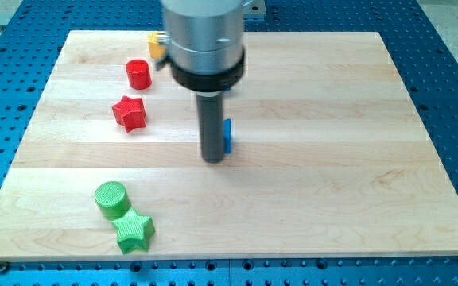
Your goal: Move the green circle diagonal to the green star
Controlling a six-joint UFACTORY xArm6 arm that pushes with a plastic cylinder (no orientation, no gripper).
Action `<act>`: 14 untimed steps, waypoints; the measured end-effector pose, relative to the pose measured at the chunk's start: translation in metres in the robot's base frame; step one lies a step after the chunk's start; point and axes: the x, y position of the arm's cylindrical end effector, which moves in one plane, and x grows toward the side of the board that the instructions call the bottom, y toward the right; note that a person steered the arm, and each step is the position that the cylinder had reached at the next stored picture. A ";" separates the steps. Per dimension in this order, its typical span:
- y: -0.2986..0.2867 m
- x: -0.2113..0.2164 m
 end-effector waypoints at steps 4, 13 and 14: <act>0.035 -0.055; -0.218 0.116; -0.233 0.079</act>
